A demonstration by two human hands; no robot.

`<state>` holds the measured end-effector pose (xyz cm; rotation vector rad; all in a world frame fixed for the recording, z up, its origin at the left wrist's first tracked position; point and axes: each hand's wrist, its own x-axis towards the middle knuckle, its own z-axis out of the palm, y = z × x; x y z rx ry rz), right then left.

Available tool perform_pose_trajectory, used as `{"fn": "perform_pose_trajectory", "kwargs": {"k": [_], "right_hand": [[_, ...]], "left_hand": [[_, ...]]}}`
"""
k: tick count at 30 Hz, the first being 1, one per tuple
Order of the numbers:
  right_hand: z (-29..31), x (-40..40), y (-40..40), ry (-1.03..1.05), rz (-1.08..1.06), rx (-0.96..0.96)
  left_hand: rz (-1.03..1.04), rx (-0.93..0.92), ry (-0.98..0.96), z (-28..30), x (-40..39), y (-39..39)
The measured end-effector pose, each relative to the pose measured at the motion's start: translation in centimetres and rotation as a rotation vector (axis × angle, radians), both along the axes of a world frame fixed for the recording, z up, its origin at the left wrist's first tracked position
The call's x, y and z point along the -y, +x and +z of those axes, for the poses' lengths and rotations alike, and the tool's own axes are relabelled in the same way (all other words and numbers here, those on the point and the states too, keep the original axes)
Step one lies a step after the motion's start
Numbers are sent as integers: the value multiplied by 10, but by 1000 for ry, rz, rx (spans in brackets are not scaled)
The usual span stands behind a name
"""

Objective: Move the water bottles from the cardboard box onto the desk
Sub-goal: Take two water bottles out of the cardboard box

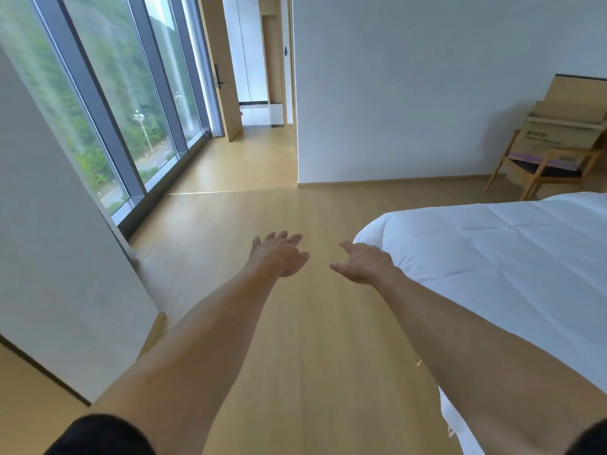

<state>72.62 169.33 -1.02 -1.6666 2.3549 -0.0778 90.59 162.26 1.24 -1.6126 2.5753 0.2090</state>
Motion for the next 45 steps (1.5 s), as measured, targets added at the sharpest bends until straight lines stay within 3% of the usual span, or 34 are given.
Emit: {"fn": "perform_pose_trajectory", "kwargs": {"k": [9, 17, 31, 45], "right_hand": [[4, 120, -64, 38, 53, -83], [-9, 244, -122, 120, -46, -89], [0, 483, -202, 184, -209, -4], [-34, 702, -362, 132, -244, 50]], "left_hand": [[-37, 12, 17, -7, 124, -76], [-109, -12, 66, -34, 264, -145], [-216, 20, 118, -32, 521, -247], [-201, 62, 83, -38, 727, -393]]}}
